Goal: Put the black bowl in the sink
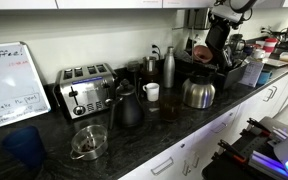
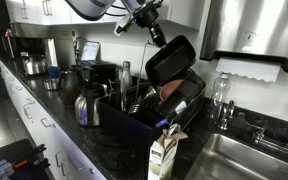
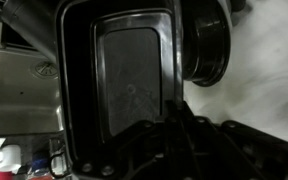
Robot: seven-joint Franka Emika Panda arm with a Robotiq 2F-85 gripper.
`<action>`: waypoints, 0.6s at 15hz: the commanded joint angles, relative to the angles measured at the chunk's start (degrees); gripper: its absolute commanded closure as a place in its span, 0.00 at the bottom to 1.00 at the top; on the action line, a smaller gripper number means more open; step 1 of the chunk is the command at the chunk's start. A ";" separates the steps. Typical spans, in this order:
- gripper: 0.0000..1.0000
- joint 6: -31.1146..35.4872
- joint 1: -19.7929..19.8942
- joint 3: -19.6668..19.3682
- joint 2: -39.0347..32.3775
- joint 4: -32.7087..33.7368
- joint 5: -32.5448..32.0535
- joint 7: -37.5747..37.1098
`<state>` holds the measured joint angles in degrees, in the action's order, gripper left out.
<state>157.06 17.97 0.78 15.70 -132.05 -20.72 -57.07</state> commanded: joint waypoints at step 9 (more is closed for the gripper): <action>0.98 -0.80 11.47 0.33 3.89 0.27 -28.76 -26.82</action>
<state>156.55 29.70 3.10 19.63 -132.14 -45.58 -81.41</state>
